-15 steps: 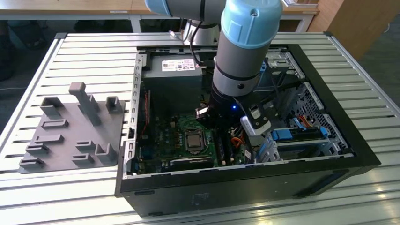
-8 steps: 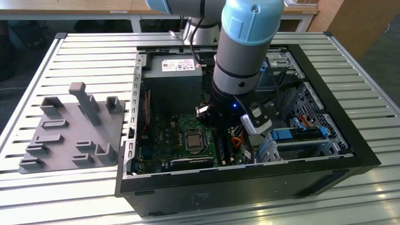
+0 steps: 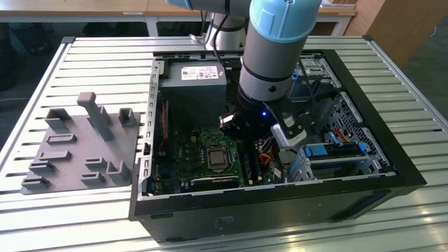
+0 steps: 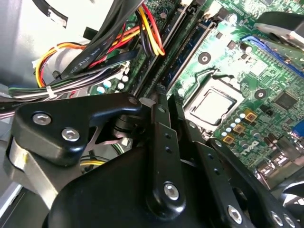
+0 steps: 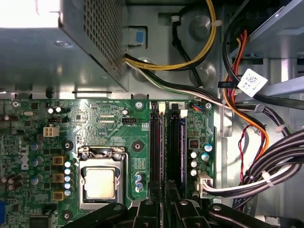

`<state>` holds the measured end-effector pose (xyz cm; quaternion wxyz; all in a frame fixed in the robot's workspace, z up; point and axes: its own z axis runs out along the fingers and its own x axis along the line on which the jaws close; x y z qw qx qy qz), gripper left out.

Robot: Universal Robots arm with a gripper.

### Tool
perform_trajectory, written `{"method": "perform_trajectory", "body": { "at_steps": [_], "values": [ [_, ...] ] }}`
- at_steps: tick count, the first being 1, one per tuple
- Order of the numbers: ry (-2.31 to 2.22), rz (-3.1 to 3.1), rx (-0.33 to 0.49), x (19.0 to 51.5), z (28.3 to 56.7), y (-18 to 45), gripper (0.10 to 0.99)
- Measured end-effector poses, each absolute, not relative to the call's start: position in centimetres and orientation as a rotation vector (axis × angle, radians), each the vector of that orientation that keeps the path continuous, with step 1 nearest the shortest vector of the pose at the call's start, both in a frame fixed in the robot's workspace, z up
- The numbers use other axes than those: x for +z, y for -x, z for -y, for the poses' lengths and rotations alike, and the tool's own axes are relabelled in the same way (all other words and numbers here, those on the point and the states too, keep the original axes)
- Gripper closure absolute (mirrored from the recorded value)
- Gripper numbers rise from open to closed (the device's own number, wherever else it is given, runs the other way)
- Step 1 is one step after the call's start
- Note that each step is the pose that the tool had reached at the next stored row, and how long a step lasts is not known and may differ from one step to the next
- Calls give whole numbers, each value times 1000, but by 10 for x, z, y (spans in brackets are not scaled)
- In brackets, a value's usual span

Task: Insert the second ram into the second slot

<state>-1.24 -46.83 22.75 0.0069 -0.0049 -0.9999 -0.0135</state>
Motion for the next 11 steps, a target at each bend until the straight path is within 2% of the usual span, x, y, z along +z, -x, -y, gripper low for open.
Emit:
{"method": "perform_trajectory", "body": {
  "at_steps": [3,4,6,11],
  "values": [
    [15,3127,-43,228,468,12,890],
    [15,3127,-43,228,468,12,957],
    [15,3127,-42,228,468,12,980],
    [15,3127,-43,225,468,12,980]
  ]
}}
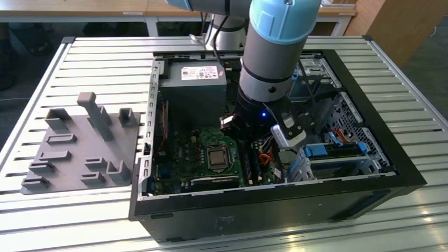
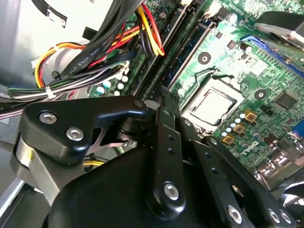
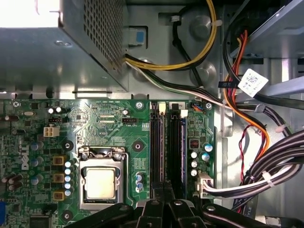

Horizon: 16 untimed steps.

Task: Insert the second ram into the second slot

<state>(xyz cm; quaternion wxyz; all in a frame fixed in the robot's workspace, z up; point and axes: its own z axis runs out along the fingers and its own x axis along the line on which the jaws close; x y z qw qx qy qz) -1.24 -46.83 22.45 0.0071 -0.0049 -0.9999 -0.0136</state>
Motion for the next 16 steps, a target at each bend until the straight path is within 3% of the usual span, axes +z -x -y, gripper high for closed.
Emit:
{"method": "perform_trajectory", "body": {
  "at_steps": [16],
  "values": [
    [15,3127,-42,216,468,12,980]
  ]
}}
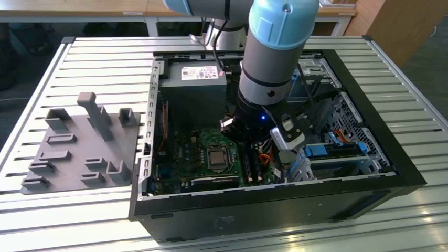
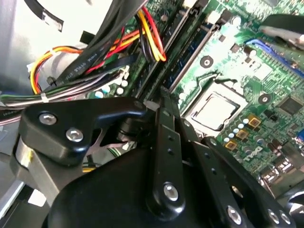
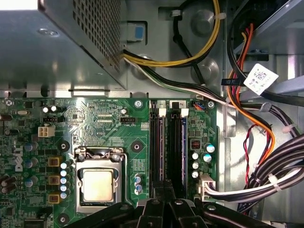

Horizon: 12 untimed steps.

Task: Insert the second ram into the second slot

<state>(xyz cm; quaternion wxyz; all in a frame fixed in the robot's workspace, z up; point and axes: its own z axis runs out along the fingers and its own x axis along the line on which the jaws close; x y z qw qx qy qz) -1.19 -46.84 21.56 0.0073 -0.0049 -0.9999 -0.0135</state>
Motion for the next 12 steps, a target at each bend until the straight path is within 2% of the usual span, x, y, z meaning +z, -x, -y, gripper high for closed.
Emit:
{"method": "perform_trajectory", "body": {
  "at_steps": [12],
  "values": [
    [15,3127,-45,230,468,12,980]
  ]
}}
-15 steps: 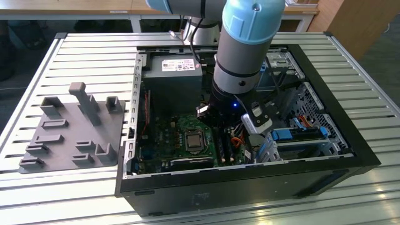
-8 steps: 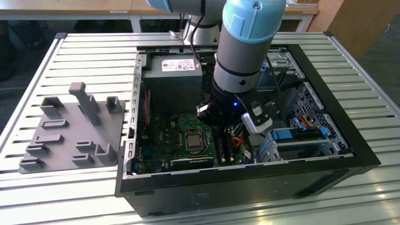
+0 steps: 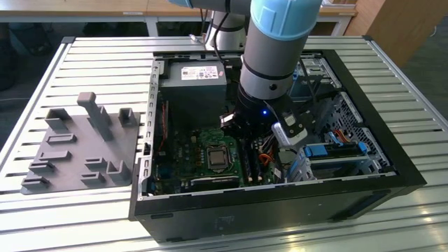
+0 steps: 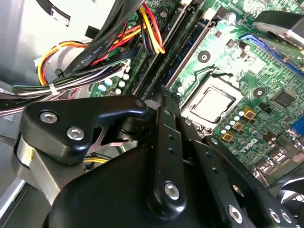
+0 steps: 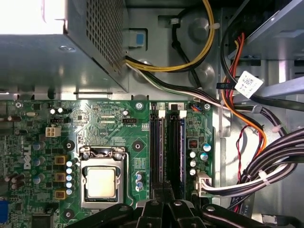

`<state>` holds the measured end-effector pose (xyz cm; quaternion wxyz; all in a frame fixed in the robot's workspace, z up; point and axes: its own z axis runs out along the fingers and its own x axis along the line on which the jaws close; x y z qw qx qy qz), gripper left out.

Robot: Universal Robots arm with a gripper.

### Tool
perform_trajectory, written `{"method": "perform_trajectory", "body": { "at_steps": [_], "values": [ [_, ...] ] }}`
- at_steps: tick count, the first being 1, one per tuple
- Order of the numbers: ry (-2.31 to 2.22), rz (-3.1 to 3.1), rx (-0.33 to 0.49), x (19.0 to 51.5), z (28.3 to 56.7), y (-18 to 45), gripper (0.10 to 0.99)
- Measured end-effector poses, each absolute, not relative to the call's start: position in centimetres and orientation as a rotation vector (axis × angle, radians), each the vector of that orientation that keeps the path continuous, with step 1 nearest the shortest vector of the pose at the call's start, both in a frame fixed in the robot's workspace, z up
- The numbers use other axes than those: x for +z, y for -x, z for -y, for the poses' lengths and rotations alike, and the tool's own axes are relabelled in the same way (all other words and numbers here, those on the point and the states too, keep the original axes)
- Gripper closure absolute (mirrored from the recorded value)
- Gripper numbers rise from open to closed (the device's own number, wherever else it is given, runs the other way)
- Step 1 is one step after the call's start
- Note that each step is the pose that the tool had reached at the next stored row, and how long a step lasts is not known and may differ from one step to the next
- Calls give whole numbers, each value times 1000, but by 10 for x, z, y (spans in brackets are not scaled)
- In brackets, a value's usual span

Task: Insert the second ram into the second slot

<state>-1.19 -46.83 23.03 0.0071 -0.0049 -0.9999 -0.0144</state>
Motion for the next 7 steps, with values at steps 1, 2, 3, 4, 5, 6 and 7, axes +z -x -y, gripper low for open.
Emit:
{"method": "perform_trajectory", "body": {
  "at_steps": [1,2,3,4,5,6,7],
  "values": [
    [15,3127,-45,231,468,12,980],
    [15,3127,-45,231,468,12,980],
    [15,3127,-45,231,468,12,980],
    [15,3127,-45,231,468,12,980],
    [15,3127,-45,231,468,12,980],
    [15,3127,-46,231,468,12,980],
    [15,3127,-46,231,468,12,980]
  ]
}}
